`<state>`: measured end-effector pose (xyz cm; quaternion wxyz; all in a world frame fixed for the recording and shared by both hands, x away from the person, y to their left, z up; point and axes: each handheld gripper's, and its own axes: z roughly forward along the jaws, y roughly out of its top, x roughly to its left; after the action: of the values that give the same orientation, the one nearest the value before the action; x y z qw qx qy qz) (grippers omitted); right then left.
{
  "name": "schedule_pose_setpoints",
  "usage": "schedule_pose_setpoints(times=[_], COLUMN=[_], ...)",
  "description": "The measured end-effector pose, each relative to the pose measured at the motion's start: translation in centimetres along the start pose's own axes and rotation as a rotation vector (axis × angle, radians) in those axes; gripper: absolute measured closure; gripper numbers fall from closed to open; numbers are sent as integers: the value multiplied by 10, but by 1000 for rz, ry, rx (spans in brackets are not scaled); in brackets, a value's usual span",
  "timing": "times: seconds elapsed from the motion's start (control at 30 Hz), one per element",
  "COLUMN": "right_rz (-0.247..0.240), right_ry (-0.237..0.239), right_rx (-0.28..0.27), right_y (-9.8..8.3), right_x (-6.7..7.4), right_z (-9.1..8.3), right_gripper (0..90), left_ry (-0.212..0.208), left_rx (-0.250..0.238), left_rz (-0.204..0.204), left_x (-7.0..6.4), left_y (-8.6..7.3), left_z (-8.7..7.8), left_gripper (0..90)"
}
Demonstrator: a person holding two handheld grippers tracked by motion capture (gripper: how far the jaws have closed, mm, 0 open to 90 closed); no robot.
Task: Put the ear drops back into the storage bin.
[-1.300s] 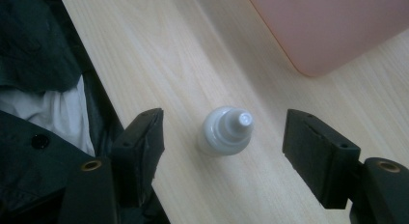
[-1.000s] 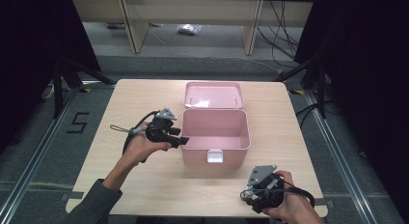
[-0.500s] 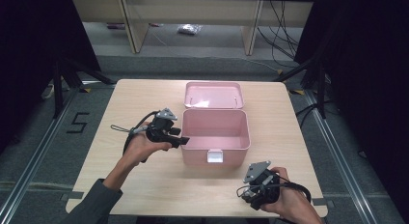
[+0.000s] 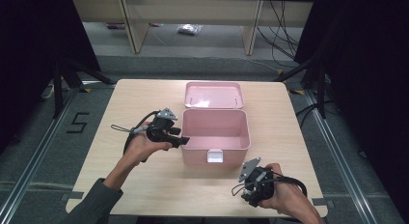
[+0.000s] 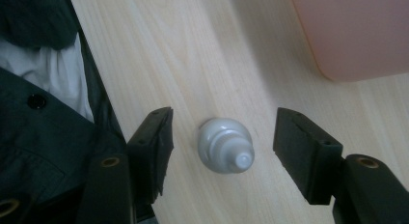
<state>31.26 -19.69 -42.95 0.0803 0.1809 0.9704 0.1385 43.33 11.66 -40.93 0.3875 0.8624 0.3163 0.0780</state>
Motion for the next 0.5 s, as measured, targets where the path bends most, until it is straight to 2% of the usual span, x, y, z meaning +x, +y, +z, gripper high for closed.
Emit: schedule_pose_setpoints(times=[0.13,0.17,0.2,0.23,0.3,0.33,0.5], right_rz=[-6,-23,22,22,-22,-7,-17], right_ry=[4,19,12,12,23,27,23], right_rx=[23,58,87,87,94,107,120], right_y=[1,2,2,2,2,1,2], right_x=[0,-2,0,0,-2,-2,-5], right_z=[3,4,4,4,7,9,12], right_gripper=[454,462,467,467,474,487,514], left_ry=[1,3,4,4,9,11,4], left_rx=[1,2,4,4,4,1,1], left_rz=[0,1,3,3,4,5,2], left_x=[0,0,-1,-1,-1,-1,0], left_y=[0,0,0,0,0,0,0], left_z=[0,0,0,0,0,-1,0], left_gripper=[481,481,481,481,481,481,481])
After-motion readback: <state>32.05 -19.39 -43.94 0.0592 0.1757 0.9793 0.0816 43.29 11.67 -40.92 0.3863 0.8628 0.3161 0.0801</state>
